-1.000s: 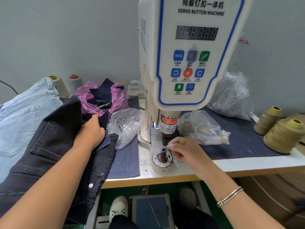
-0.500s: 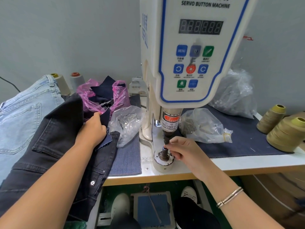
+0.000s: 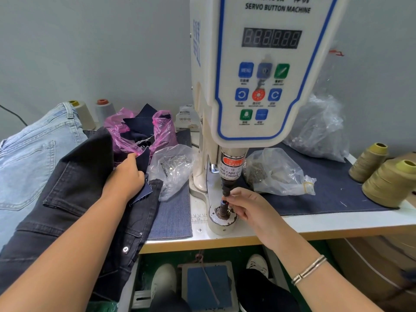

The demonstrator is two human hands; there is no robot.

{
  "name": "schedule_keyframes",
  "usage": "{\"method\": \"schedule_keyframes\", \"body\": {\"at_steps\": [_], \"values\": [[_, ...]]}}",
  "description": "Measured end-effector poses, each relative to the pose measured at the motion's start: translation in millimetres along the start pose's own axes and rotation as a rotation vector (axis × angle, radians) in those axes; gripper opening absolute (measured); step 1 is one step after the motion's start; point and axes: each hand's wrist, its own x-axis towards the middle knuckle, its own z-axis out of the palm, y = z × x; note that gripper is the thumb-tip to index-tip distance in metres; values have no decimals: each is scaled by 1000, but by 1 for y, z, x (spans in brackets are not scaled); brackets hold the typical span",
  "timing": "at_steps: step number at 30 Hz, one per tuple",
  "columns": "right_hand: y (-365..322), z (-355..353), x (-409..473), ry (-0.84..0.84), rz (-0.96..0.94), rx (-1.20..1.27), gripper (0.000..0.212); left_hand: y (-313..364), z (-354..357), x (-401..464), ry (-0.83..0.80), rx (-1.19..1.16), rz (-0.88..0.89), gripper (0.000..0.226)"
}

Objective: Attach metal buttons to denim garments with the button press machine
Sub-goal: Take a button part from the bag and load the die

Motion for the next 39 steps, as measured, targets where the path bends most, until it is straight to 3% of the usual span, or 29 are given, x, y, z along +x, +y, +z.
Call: {"method": "schedule_keyframes", "body": {"at_steps": [5,9,13,18,22,25,27,30,34,37,39], "values": [[-2,1,-2,-24,-14,28,14,1,-1,0,4,5,5,29],[-1,2,-2,-8,-27,13,19,1,0,0,2,4,3,28],[-2,7,-3,43,-71,33,8,0,1,0,12,-24,-13,46],[0,11,-6,89,-100,-29,39,-1,-2,2,69,-173,13,12],[-5,11,-20,155,-11,-71,32,6,-22,0,176,-451,-67,17],[8,21,-45,272,-98,-271,32,24,-51,-13,109,-1058,-246,16],[13,37,-61,190,-290,-364,33,38,-70,-31,38,-1276,-283,22],[11,65,-58,30,-460,-417,39,62,-83,-67,-164,-1365,-233,18],[2,99,-26,-64,-281,-220,72,86,-87,-105,-332,-1337,-129,25],[-4,112,-5,-55,-236,-68,30,85,-95,-105,-302,-1372,-157,31],[-8,114,4,-32,-182,55,12,75,-101,-97,-275,-1363,-210,32]]}}
